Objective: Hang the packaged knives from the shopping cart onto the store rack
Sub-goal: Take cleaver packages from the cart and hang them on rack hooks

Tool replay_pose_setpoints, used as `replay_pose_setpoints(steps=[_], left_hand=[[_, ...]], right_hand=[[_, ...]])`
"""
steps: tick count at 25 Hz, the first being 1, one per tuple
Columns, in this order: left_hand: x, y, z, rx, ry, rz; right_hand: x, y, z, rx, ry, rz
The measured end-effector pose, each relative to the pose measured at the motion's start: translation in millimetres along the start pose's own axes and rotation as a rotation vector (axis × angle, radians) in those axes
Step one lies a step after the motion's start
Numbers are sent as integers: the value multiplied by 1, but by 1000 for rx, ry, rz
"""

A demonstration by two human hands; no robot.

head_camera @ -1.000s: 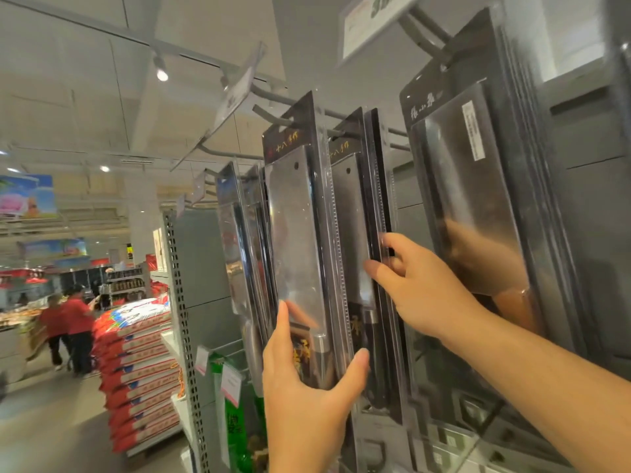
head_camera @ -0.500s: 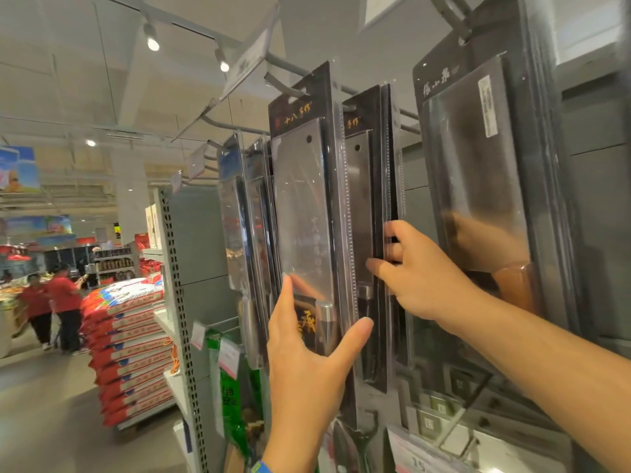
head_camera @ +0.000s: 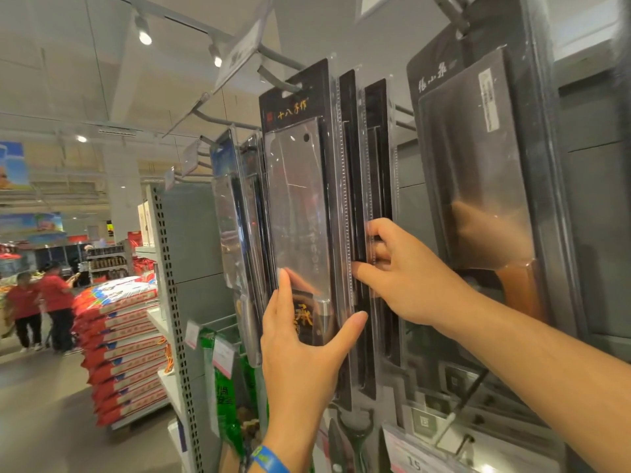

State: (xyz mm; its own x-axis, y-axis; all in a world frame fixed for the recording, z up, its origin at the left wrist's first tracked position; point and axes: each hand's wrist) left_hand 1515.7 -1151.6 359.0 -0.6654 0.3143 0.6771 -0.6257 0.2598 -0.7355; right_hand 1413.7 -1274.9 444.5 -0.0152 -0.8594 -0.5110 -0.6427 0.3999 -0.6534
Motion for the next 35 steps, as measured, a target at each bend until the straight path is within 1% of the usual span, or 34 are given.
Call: replay_pose_setpoints(steps=[1,2,4,5,6,8,9,11,14,18,23,26,29,32,35], left_hand=[[0,0,0,12,3,-9],[0,0,0,20,5,-18],[0,1,1,31,17,-25],[0,2,1,34,31,-26],[0,2,2,34,45,-31],[-2,3,2,26,63,-48],[-3,4,1,24,69,-59],[-5,7,-1,21,84,-76],[-4,7,0,-4,91,-58],[0,-3,6,-38,90,27],[8,-5,14,-45,100,55],[6,-7,18,-65,95,60],[5,-5,20,-60,90,55],[4,-8,20,-88,114,32],[-2,-13,16,-121,89,41]], right_hand=[[-2,0,-2,39,36,-14],[-3,0,-5,126,61,-14],[-7,0,-11,361,22,21],[-8,-1,-12,436,10,46],[-8,-2,-12,450,21,79],[-5,-6,-12,352,49,166],[-3,-8,-13,300,11,220],[4,-11,-17,252,-110,283],[17,-8,-17,165,-117,296],[27,-5,-10,60,-97,225],[22,-2,-6,56,-139,129],[20,-1,-7,35,-201,133],[18,-1,-10,48,-287,151],[18,-1,-13,58,-283,151],[16,-1,-16,50,-287,140]])
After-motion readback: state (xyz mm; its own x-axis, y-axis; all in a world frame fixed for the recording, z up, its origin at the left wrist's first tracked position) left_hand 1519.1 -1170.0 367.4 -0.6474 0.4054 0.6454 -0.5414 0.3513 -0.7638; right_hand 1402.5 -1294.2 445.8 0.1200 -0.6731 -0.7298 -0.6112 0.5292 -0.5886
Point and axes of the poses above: each hand's wrist, its own y-axis away from the middle knuckle, its own z-axis out of the palm, x = y × z, and after that the axes turned 12 degrees about y, right-handed
